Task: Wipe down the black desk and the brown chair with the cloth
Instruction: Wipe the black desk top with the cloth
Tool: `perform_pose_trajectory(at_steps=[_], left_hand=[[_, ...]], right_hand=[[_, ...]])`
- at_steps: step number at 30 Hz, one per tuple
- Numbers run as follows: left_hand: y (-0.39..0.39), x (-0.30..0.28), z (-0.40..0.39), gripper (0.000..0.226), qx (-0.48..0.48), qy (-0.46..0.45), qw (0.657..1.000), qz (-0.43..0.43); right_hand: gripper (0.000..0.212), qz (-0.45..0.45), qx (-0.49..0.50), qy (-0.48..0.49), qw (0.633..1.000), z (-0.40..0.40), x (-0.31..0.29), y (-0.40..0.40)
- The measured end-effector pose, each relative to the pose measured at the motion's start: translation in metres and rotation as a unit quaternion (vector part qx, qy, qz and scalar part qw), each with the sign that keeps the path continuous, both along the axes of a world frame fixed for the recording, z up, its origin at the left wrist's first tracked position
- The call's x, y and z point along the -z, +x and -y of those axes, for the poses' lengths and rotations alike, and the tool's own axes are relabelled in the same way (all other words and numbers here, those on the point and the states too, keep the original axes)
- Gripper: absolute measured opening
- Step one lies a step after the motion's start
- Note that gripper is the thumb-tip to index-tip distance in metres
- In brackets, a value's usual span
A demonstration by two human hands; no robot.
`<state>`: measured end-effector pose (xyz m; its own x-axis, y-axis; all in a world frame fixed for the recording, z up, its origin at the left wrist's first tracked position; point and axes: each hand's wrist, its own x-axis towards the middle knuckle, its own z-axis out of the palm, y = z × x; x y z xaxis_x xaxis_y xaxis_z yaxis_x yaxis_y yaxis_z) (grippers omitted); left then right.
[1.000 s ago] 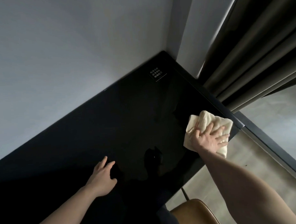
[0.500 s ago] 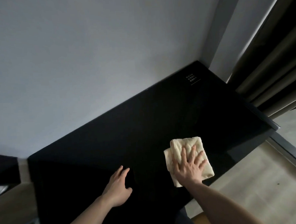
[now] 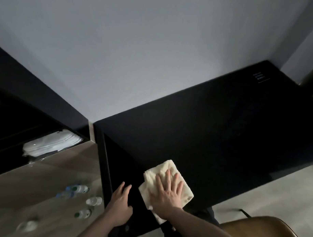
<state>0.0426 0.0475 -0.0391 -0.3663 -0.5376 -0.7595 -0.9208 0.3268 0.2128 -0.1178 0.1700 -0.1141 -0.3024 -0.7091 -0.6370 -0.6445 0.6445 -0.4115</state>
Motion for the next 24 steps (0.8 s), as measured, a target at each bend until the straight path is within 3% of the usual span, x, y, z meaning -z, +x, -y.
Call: perform_pose_trajectory(at_steps=[6,11,14,15,16,17,19,24], left_hand=[[-0.027,0.003,-0.027,0.088,0.07,-0.046,0.995,-0.057],[-0.099,0.017,-0.064,0.081,0.176,-0.04,0.98,-0.089],[-0.129,0.017,-0.07,0.094,0.096,-0.024,0.993,-0.059],[-0.132,0.025,-0.07,0.075,0.095,-0.039,0.994,-0.038],[-0.131,0.031,-0.07,0.112,0.105,-0.049,0.993,-0.027],[-0.128,0.043,-0.07,0.12,0.141,-0.037,0.989,-0.008],[-0.123,0.056,-0.07,0.111,0.19,-0.045,0.981,0.009],[-0.103,0.074,-0.055,0.108,0.18,-0.069,0.981,0.002]], right_hand=[[0.082,-0.033,0.079,-0.085,0.993,-0.044,-0.015,-0.06],[0.085,-0.102,0.14,-0.04,0.984,-0.1,-0.012,-0.114],[0.086,-0.127,0.122,-0.015,0.984,-0.115,-0.016,-0.138],[0.086,-0.13,0.112,-0.009,0.985,-0.116,-0.017,-0.145],[0.086,-0.132,0.1,-0.003,0.986,-0.115,-0.017,-0.151],[0.086,-0.13,0.087,0.005,0.988,-0.112,-0.018,-0.157],[0.087,-0.12,0.057,0.02,0.991,-0.103,-0.019,-0.167],[0.088,-0.085,-0.045,0.044,0.994,-0.071,-0.016,-0.193]])
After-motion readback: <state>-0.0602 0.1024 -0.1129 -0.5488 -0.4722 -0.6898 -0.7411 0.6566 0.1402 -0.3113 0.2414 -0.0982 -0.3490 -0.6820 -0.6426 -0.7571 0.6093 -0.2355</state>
